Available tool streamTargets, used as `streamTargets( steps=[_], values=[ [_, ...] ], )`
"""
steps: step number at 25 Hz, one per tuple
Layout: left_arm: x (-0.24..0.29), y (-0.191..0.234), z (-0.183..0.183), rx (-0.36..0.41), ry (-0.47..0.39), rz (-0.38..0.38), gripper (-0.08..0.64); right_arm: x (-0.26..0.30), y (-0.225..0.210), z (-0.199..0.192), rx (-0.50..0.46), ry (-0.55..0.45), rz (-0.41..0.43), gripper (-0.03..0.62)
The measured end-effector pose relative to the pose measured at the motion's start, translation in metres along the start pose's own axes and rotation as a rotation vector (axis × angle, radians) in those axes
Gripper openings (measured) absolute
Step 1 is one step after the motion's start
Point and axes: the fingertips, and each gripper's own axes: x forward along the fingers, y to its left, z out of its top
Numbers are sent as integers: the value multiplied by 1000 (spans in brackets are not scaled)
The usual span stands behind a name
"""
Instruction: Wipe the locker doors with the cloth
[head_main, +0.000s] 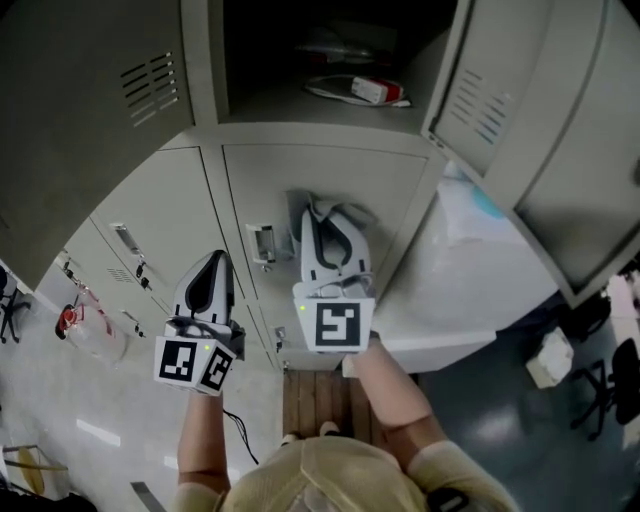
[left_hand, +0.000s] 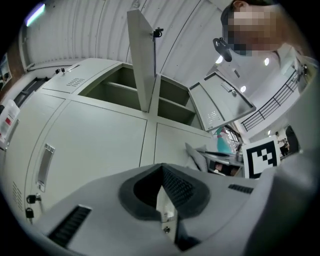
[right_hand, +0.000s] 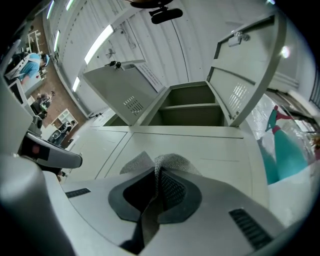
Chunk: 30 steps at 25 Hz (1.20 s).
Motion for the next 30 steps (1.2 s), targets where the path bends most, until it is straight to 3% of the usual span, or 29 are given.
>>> streamTargets(
  steps=[6, 15, 19, 24, 30],
  values=[
    [21, -29, -7, -30, 5, -90, 2, -19, -37, -12, -20, 36, -87, 5],
    [42, -68, -11, -16, 6, -202, 0, -44, -82, -25, -33, 79, -212, 5],
    [45, -70, -9, 21, -1, -207, 0, -52, -88, -23, -22, 79, -232, 5],
    [34, -62, -8, -36, -27, -202, 0, -59, -73, -5, 21, 36, -200, 5],
    [13, -36, -7, 18, -21, -115, 0, -60, -41, 8, 93, 1, -129, 5]
  ],
)
